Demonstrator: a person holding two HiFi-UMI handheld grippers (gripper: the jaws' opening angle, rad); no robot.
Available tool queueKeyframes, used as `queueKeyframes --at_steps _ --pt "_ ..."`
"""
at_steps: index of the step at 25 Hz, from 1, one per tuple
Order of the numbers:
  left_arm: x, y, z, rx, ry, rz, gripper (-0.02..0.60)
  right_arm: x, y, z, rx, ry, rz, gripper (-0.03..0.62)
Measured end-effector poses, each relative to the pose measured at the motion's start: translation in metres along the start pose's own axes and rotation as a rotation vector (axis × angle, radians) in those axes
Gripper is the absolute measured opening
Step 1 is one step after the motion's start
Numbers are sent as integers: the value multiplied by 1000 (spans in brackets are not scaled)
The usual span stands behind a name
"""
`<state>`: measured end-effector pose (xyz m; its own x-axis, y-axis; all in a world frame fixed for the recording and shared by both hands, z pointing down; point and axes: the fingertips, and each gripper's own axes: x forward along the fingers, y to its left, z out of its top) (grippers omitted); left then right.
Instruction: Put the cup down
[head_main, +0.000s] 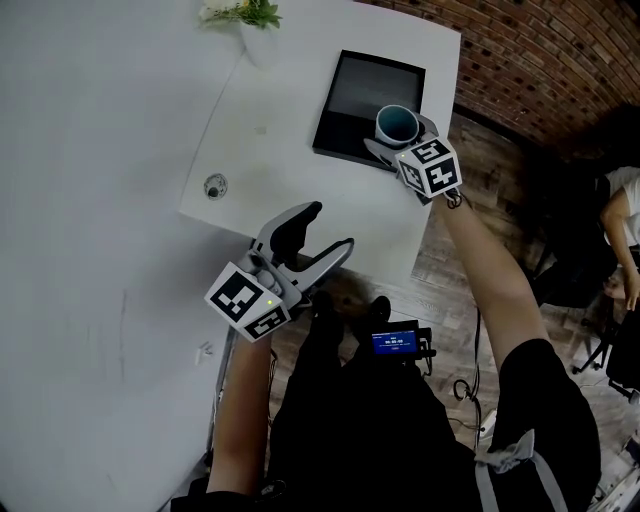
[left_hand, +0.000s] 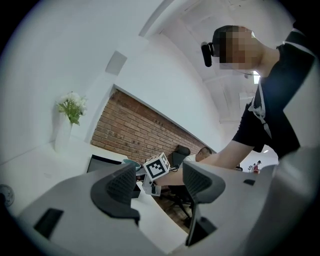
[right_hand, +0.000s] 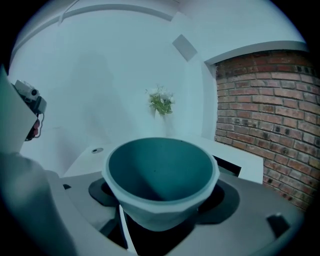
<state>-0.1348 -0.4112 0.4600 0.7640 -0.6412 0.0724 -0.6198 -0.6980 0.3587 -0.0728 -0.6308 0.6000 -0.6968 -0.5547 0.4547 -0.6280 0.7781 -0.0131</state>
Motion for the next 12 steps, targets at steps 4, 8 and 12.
queueKeyframes --at_steps 4,8,12 --pt "-2 -2 1 4 1 -6 299 -2 0 -7 -10 25 -19 394" --pt "-7 -1 0 2 3 0 299 -4 2 -14 -32 61 -27 399" --pt "-12 0 -3 -5 2 1 299 -13 1 -27 -10 97 -37 399"
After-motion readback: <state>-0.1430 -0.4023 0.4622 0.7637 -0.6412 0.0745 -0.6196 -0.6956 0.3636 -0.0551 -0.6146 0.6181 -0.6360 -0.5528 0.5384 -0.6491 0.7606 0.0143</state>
